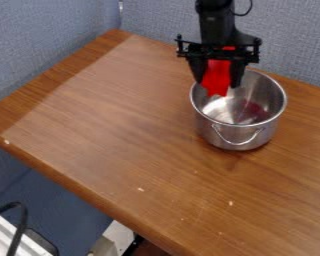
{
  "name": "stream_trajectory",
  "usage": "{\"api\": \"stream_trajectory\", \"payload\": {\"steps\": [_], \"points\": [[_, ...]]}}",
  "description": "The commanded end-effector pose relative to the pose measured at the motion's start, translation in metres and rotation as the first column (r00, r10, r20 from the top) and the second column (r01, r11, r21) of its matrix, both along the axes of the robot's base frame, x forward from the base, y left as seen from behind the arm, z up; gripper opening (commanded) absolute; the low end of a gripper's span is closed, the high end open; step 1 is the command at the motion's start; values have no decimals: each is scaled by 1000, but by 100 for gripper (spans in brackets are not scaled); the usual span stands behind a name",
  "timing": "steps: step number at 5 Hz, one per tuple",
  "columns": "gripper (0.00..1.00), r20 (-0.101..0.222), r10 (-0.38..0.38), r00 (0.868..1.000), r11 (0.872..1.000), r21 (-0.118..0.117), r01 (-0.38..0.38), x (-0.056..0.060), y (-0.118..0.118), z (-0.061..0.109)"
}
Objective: Put the red object in the metal pot
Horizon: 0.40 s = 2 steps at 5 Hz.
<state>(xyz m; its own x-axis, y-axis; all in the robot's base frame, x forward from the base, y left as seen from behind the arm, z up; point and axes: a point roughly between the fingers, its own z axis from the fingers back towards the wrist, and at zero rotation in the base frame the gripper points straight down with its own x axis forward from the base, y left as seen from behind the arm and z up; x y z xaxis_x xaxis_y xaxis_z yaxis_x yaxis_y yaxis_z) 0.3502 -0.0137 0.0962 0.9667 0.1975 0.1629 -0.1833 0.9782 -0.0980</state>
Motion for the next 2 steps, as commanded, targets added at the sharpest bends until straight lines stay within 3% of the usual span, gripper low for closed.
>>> {"api": "stream_trajectory", "payload": {"steps": [1,2], "points": [[0,48,-13,999,1000,8,12,11,-15,8],[0,43,-23,999,1000,19,22,14,-30,-4]]}}
